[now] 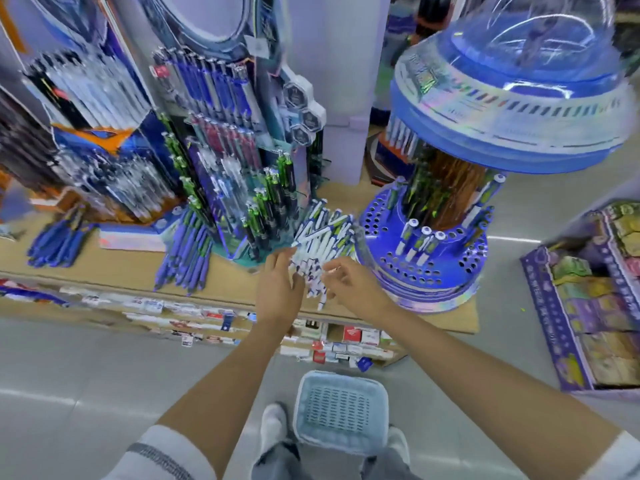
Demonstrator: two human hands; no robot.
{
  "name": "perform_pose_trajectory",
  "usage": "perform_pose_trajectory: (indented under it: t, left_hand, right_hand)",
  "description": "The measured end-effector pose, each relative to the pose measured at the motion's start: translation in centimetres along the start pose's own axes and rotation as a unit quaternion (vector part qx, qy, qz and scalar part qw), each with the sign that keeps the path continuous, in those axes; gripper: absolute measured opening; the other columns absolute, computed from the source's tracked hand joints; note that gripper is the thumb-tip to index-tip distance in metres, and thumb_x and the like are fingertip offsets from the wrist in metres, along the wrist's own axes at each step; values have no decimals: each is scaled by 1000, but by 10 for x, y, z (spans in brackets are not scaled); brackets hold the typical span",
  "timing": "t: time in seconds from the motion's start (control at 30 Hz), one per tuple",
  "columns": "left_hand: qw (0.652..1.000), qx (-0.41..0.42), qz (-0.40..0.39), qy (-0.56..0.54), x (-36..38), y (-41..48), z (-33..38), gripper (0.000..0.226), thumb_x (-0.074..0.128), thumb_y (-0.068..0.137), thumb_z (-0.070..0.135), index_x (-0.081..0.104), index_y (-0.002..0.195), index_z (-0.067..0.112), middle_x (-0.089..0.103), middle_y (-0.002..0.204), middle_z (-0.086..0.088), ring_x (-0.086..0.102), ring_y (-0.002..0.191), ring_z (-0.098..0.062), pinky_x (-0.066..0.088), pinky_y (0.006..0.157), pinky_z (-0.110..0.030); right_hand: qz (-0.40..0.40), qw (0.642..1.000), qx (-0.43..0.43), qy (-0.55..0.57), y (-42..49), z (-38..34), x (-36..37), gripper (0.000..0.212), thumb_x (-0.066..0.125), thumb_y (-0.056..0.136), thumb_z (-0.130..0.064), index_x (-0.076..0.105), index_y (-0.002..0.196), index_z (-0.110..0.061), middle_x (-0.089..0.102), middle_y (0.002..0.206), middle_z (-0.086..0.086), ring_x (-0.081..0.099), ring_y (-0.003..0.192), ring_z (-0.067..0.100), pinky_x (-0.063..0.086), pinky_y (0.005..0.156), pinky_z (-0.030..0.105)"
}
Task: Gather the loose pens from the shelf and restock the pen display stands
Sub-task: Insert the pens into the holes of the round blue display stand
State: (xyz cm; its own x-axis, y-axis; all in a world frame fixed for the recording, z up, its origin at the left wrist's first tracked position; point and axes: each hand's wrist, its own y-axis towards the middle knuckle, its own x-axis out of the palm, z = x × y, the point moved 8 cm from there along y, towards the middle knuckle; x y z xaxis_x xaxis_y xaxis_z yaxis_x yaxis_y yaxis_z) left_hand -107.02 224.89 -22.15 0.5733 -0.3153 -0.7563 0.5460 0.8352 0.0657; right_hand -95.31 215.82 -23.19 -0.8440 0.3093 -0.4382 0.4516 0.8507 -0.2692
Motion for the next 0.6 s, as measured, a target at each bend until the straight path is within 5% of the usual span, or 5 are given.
perform_pose_trajectory:
  t: [0.07, 0.2, 0.4, 0.5, 0.6]
  left_hand:
    - [1000, 8, -24, -16, -2, 6, -14, 43, 53, 90, 7, 50, 133, 11, 51, 131, -9, 48, 118, -25, 38, 94, -30]
    - [992, -35, -88, -84, 3, 21, -40, 41, 52, 93, 12, 51, 134, 8, 57, 129, -7, 53, 117, -24, 42, 92, -30]
    - [961, -132, -112, -217, 12, 33, -58, 37, 55, 93, 8, 56, 129, 6, 63, 103, 1, 60, 92, -15, 43, 79, -15]
    - [958, -153, -87, -226, 14, 35, -60, 29, 57, 93, 10, 63, 121, 7, 66, 105, -1, 58, 85, -10, 42, 69, 0]
    - [959, -170, -69, -218, 14, 36, -60, 25, 60, 91, 16, 67, 115, 12, 71, 100, -4, 63, 81, -15, 54, 80, -28]
  right_hand:
    - [79, 993, 87, 13, 18, 11, 7, 19, 55, 97, -35, 56, 96, -16, 66, 99, 8, 65, 88, 25, 52, 78, 39]
    - [170, 965, 201, -10, 46, 31, 10, 46, 51, 94, -53, 32, 66, -22, 51, 68, 7, 47, 58, 19, 40, 67, 31]
    - [239, 939, 243, -48, 53, 27, 8, 58, 65, 86, -51, 37, 50, -16, 40, 48, 3, 42, 47, 21, 38, 56, 32]
    - [250, 935, 250, -35, 55, 26, 10, 53, 68, 85, -43, 43, 49, -12, 45, 50, 10, 46, 49, 26, 51, 60, 39]
    - [267, 932, 245, -5, 52, 23, 9, 44, 71, 83, -38, 52, 54, -10, 59, 60, 24, 59, 58, 37, 58, 70, 49]
